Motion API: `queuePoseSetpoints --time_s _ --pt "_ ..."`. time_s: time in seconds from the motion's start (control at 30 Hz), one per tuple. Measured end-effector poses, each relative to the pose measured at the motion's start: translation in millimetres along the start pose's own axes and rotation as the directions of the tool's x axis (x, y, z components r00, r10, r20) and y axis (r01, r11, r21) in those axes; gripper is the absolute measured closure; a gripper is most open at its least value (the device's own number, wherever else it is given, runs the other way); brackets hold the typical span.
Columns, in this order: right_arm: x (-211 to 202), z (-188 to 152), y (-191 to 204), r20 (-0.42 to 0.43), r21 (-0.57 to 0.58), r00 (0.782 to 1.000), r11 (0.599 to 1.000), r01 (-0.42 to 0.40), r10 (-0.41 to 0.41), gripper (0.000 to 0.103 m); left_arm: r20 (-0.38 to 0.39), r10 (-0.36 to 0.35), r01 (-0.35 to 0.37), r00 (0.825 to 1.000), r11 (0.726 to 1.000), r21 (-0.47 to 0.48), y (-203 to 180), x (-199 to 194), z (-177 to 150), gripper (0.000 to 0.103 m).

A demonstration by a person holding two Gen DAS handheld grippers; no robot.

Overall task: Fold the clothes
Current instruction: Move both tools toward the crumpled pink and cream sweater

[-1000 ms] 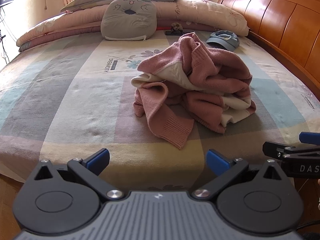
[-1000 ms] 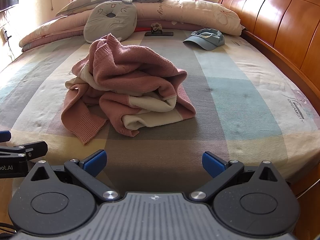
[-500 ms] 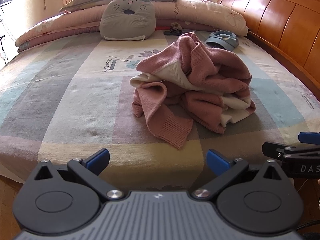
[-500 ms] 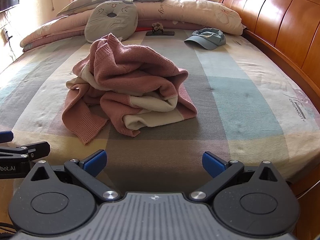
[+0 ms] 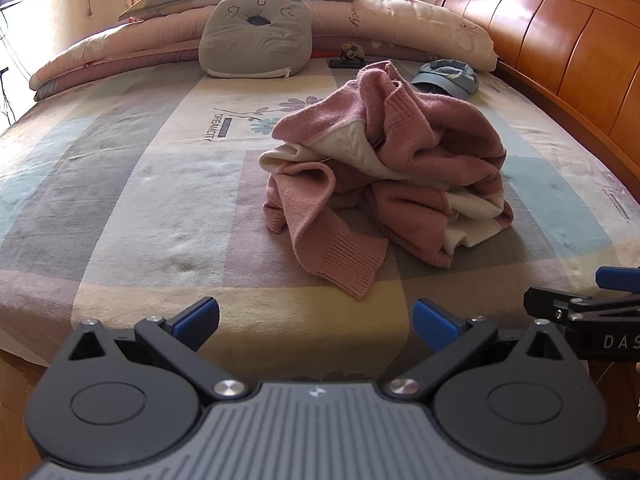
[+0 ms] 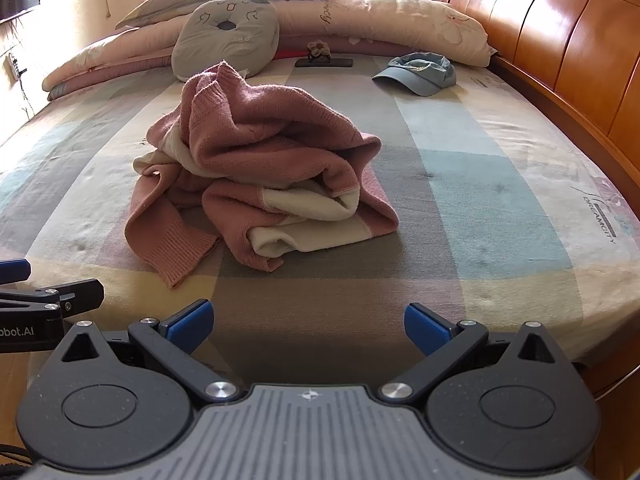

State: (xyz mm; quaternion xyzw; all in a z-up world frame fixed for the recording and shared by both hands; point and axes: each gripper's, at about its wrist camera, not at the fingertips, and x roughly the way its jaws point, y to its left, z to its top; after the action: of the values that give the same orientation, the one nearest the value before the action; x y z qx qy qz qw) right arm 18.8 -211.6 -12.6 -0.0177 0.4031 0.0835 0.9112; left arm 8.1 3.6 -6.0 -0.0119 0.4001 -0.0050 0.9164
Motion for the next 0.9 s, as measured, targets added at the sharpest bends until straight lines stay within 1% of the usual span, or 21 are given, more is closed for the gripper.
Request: queuePoseSetpoints --time_s 0.57,0.8,0.9 --pt "13 6 -1 -0.028 -0.009 1.0 1.0 -0.004 0.004 0.0 -0.015 0.002 -0.001 1.0 1.0 0.014 -1 15 5 0.001" --pt "27 10 -1 -0.055 -0.013 0.998 1.0 -0.009 0.009 0.0 -0.024 0.008 -0.008 1.0 1.0 0.02 1 24 7 0.001" --pt "33 13 -1 -0.068 -0.019 0.998 1.0 -0.011 0.009 0.0 -0.028 0.009 -0.009 1.0 1.0 0.007 4 30 9 0.001"
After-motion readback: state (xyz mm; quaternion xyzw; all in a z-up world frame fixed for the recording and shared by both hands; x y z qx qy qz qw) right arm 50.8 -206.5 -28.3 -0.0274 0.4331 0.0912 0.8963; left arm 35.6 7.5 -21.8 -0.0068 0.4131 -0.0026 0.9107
